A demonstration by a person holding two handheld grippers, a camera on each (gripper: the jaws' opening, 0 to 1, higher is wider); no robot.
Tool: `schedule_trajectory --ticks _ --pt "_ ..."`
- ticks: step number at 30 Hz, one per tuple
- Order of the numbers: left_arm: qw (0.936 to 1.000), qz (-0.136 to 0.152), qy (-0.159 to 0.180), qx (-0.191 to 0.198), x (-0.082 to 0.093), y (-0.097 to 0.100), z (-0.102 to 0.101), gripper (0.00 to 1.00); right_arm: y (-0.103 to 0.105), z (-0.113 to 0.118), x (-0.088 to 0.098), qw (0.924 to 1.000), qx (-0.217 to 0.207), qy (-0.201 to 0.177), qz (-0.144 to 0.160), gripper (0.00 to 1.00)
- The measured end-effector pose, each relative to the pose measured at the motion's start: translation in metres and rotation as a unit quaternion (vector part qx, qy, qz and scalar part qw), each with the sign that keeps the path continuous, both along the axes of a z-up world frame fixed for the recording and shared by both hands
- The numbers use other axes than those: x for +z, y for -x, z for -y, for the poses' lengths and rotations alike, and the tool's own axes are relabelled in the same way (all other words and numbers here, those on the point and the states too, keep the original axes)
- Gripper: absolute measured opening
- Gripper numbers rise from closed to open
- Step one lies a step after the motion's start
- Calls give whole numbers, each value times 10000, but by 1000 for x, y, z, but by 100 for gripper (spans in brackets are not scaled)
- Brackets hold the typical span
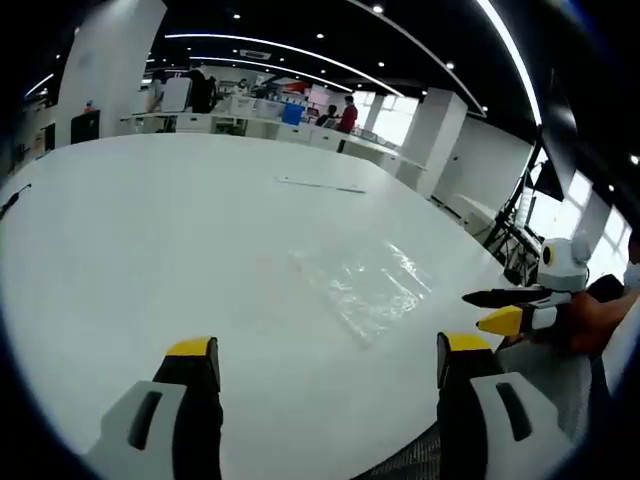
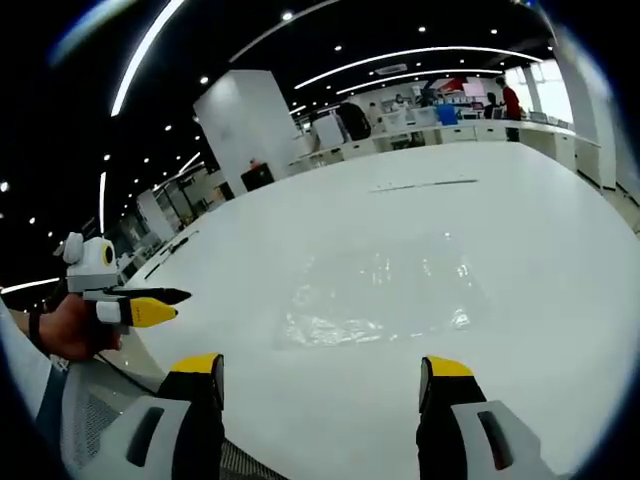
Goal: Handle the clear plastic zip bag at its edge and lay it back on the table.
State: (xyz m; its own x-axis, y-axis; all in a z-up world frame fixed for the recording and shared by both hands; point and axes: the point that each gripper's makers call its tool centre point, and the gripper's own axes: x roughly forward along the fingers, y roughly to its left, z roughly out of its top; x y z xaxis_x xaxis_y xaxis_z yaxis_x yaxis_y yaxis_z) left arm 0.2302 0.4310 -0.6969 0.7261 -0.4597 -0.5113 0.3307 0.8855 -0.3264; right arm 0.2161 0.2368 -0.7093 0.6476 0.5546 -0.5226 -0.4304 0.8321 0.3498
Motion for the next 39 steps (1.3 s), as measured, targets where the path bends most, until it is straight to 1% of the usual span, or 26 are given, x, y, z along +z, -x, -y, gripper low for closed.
schedule_trajectory --ticks 3,5,12,27,34,39 --pt "10000 -10 0 1 -2 -1 -2 89 -1 3 0 10000 -43 50 23 81" --pt "10000 -9 -8 -8 -2 0 -2 88 -2 3 0 10000 -68 14 24 81" --pt "10000 -29 -1 -4 -5 -1 -3 88 -1 3 -3 10000 -42 66 11 80" --pt "10000 -52 6 -37 -5 0 -1 87 0 1 -2 10000 -2 81 -13 80" --pt "10000 -69 35 -58 -3 2 3 86 1 1 -3 10000 33 87 -29 80" --pt "10000 -58 51 -37 -2 1 2 86 1 -1 -2 9999 52 89 -28 79"
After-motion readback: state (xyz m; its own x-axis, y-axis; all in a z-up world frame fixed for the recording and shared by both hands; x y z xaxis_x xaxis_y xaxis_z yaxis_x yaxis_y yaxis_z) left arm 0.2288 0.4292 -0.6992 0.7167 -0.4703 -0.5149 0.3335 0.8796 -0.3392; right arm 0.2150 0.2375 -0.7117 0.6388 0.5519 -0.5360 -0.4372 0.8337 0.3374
